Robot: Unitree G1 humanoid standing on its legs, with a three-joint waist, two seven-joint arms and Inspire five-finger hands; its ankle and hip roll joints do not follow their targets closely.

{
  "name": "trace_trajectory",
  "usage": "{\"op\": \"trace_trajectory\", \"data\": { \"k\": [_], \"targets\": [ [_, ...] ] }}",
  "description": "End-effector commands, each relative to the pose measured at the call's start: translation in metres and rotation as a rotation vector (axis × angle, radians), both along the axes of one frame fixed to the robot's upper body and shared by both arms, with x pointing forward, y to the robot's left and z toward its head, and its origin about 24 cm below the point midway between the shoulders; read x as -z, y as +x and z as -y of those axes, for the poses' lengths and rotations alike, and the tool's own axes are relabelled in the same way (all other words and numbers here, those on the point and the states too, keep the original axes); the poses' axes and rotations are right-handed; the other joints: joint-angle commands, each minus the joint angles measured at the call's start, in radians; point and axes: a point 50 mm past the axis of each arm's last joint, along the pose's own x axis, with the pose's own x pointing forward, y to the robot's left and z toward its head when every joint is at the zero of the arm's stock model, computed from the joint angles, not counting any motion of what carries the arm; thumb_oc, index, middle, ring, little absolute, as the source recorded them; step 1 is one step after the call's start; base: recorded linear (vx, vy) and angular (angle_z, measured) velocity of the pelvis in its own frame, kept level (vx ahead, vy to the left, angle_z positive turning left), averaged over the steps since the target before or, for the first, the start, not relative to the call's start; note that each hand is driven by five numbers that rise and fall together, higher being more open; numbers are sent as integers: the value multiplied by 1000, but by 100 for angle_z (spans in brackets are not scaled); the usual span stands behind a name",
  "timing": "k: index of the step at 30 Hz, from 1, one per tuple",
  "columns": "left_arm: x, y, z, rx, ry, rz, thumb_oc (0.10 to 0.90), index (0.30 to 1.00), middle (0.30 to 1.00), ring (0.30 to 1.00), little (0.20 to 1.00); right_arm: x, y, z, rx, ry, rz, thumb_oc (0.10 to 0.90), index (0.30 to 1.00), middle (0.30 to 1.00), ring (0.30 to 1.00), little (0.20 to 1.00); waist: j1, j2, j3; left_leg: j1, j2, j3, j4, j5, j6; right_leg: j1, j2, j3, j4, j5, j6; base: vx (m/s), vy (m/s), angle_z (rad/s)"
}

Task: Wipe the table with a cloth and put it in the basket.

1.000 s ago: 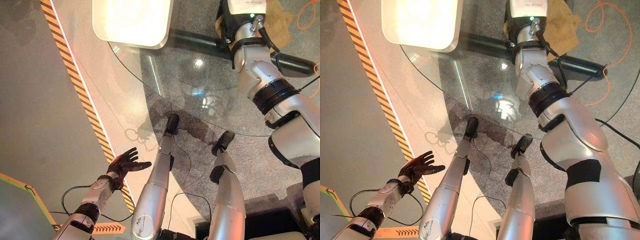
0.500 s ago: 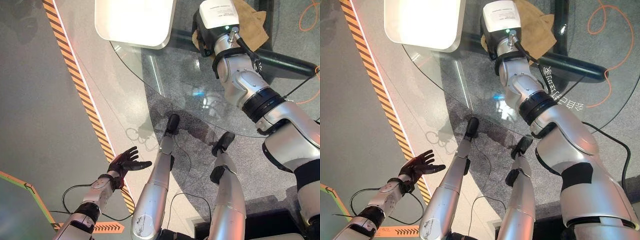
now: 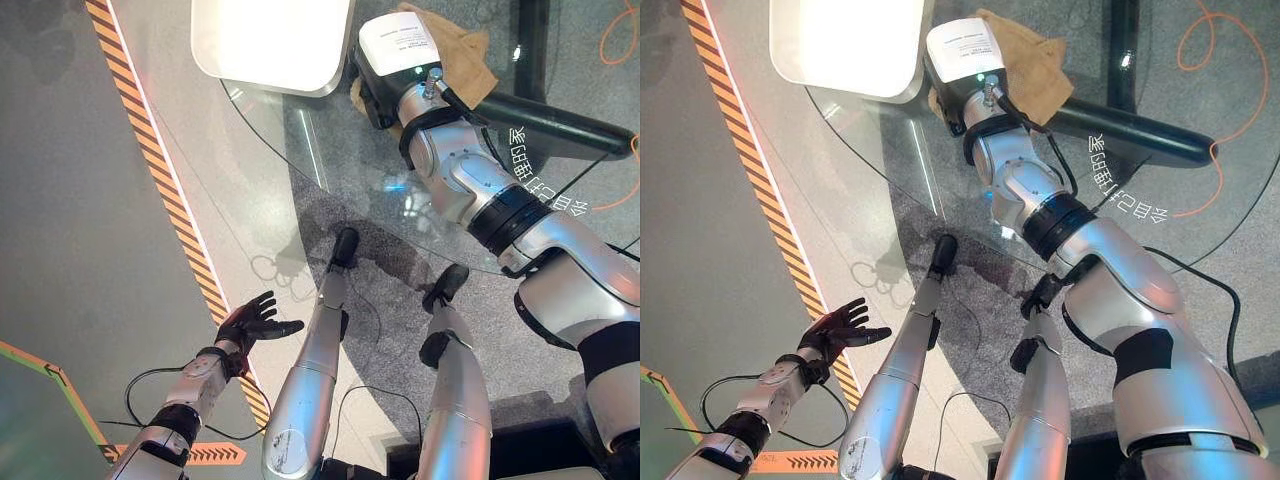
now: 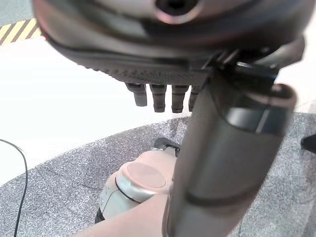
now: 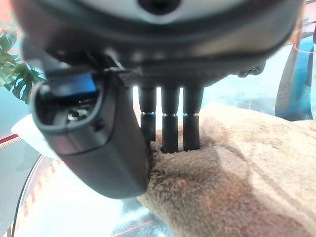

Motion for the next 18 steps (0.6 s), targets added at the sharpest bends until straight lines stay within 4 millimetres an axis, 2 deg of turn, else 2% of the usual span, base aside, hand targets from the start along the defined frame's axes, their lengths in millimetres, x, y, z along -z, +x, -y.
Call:
{"op": "trace_trajectory", "data": {
  "k": [1,4,5,6,8,9,12,15,16,18],
  "targets": [
    [12,-17,-15,-17,50,-70,800,900,900,900,900,-23,-20,-46,-173,8,154,100,300,300,300,200,9,4,-17,-43,-31,50,96,-61,70,29,-21,-19,-4,-4,43,0,0,0],
    [13,-18,-15,-16,53,-70,800,900,900,900,900,-25,-7,-19,-56,55,173,100,300,300,300,200,12,6,-17,-44,-31,51,98,-63,69,30,-23,-22,-4,-3,45,0,0,0],
    [14,-19,-15,-16,55,-68,800,900,900,900,900,-27,0,-3,-2,77,184,100,300,300,300,200,14,7,-17,-42,-29,51,97,-64,68,33,-24,-24,-6,-3,46,0,0,0],
    [15,-20,-17,-19,57,-66,800,900,900,900,900,-32,6,23,92,122,200,100,300,300,300,200,17,9,-17,-40,-28,50,96,-65,68,36,-25,-27,-5,-3,47,0,0,0],
    [15,-21,-18,-18,62,-61,800,900,900,900,900,-37,10,52,191,184,217,100,300,300,300,200,18,9,-17,-40,-26,50,94,-65,68,40,-26,-31,-10,0,49,-2,-19,2],
    [15,-23,-20,-20,64,-60,800,900,900,900,900,-40,10,74,270,230,236,100,300,300,300,200,18,9,-17,-40,-24,50,93,-66,67,42,-28,-34,-15,2,50,-3,-33,4],
    [16,-27,-24,-29,63,-59,800,900,900,900,900,-48,6,123,434,348,265,100,300,300,300,200,13,11,-17,-42,-18,53,95,-68,67,39,-29,-33,-14,6,51,-1,-10,3],
    [15,-29,-28,-40,57,-54,800,900,900,900,900,-52,-2,163,563,434,289,100,300,300,300,200,4,13,-17,-40,-14,60,90,-68,68,34,-27,-27,-15,7,50,0,15,4],
    [15,-29,-28,-41,56,-53,800,900,900,900,900,-52,-3,167,577,445,292,100,300,300,300,200,2,14,-17,-40,-14,60,89,-68,68,34,-27,-26,-16,8,50,2,18,4],
    [16,-31,-29,-51,52,-48,800,900,900,900,900,-52,-10,190,642,506,308,100,300,300,300,200,-6,16,-17,-40,-13,64,88,-68,70,28,-28,-22,-15,9,50,0,19,5]
  ]
}}
